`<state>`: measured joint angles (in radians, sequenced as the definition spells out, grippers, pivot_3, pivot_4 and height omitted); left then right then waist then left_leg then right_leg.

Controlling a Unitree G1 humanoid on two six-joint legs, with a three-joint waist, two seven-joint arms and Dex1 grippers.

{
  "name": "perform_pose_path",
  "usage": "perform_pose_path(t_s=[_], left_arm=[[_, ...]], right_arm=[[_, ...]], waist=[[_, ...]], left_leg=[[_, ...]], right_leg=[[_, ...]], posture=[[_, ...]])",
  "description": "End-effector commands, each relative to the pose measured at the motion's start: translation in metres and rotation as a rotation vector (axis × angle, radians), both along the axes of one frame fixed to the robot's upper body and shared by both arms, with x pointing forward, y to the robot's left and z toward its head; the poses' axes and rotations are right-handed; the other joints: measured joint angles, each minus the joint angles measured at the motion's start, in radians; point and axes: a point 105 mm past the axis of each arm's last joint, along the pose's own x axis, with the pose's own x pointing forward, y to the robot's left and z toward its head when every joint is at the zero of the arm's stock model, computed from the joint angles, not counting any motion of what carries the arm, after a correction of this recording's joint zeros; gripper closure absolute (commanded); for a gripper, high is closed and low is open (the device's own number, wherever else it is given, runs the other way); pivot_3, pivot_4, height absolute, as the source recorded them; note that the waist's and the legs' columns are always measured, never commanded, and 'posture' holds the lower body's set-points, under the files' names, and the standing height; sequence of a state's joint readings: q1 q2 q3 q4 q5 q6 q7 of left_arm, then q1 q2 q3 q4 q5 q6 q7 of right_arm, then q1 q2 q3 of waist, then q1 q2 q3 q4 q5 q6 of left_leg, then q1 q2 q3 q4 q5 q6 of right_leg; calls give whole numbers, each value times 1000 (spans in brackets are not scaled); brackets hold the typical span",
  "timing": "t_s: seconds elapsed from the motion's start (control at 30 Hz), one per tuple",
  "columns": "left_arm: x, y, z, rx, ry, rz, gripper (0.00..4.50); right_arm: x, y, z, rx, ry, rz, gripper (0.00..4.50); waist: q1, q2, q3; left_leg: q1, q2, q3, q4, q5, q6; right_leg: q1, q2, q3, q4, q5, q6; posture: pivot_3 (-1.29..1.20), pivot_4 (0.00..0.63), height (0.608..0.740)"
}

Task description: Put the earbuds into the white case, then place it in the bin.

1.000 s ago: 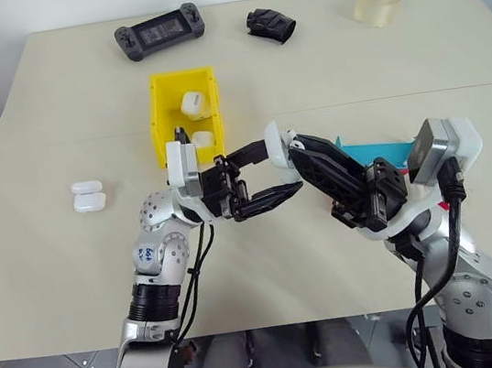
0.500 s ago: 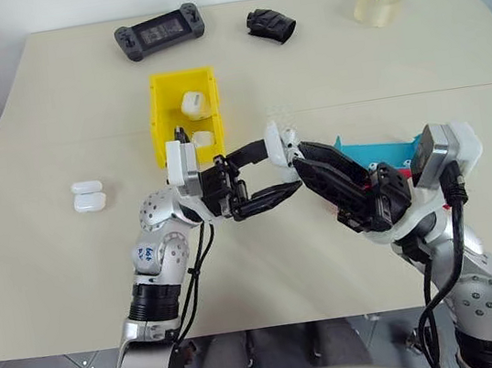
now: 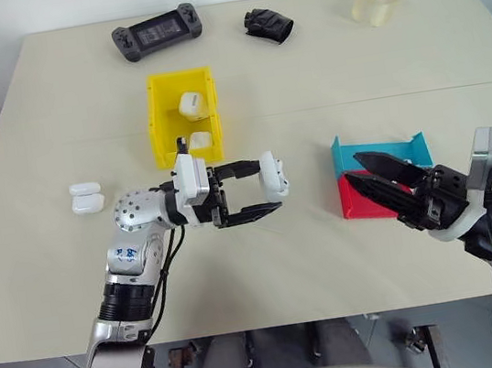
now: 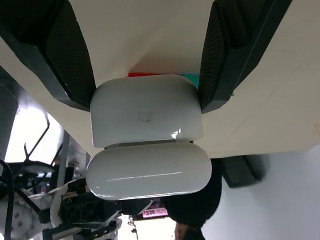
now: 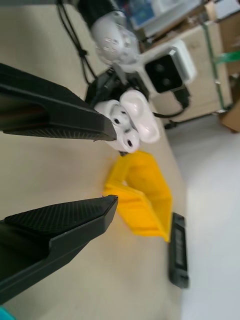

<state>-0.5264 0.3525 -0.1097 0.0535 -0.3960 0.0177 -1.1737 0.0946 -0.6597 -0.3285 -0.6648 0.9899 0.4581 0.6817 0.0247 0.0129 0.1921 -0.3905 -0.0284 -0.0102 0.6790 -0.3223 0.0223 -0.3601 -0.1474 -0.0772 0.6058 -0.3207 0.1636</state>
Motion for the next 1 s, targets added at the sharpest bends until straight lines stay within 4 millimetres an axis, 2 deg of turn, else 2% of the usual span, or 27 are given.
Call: perform_pose_path(t_s=[0.03, 0.07, 0.13, 0.2, 0.27, 0.3, 0.5, 0.63, 0.87, 1.0], left_arm=[[-3, -3, 0, 142, -119, -29, 1754], [-4, -3, -2, 169, -134, -39, 1754], [-4, -6, -7, 214, -132, -38, 1754], [-4, -9, -10, 247, -136, -38, 1754], [-3, -11, -12, 282, -143, -30, 1754], [-2, -12, -14, 309, -145, -26, 1754], [-1, -21, -16, 348, -158, -21, 1754], [-3, -25, -12, 331, -165, -30, 1754], [-4, -22, -8, 299, -184, -7, 1754], [0, -15, -5, 280, -198, 23, 1754]], right_arm=[[-2, 8, 8, -37, -54, 27, 2700], [-2, 11, 7, -51, -47, 38, 2700], [-5, 21, 10, -54, -57, 90, 3085], [-4, 29, 11, -90, -84, 112, 3609], [-2, 37, 10, -135, -97, 135, 4352], [1, 43, 8, -158, -93, 146, 4455], [7, 68, 2, -202, -72, 212, 4455], [14, 76, -7, -240, -46, 213, 4455], [21, 61, -25, -285, 12, 181, 4455], [25, 37, -27, -295, 34, 129, 4455]], waist=[[0, 0, 0], [-1, 0, 0], [0, 0, 0], [0, 0, 0], [0, 0, 0], [0, 0, 0], [1, 0, 0], [0, 0, 0], [1, -1, 0], [1, -1, 0]], left_leg=[[0, -1, 0, 0, 0, 0], [0, -1, 0, 0, 0, 0], [0, -1, 1, 0, 0, 0], [0, 2, 0, 0, 0, 0], [0, 2, 0, 0, 0, 0], [0, 2, 0, 0, 0, 0], [-1, 2, -1, 0, 0, 0], [-1, 2, -1, 0, 0, 0], [-1, 2, -1, 0, 0, 0], [-1, 1, 0, 0, 0, 0]], right_leg=[[0, 0, 0, 0, 0, 0], [0, 0, 0, 0, 0, 0], [0, 0, 1, 0, 0, 0], [0, 0, 0, -1, 0, 0], [0, 0, 0, -1, 0, 0], [0, 0, 0, -1, 0, 0], [0, 0, 0, -1, 0, 0], [-1, 0, 0, -1, 0, 0], [0, 0, -1, -1, 0, 0], [0, 0, -1, 0, 0, 0]], posture=[[0, 150, 740], [0, 150, 740], [0, 150, 740], [0, 150, 740], [0, 150, 740], [0, 150, 740], [0, 150, 740], [0, 150, 740], [0, 150, 740], [0, 150, 740]])
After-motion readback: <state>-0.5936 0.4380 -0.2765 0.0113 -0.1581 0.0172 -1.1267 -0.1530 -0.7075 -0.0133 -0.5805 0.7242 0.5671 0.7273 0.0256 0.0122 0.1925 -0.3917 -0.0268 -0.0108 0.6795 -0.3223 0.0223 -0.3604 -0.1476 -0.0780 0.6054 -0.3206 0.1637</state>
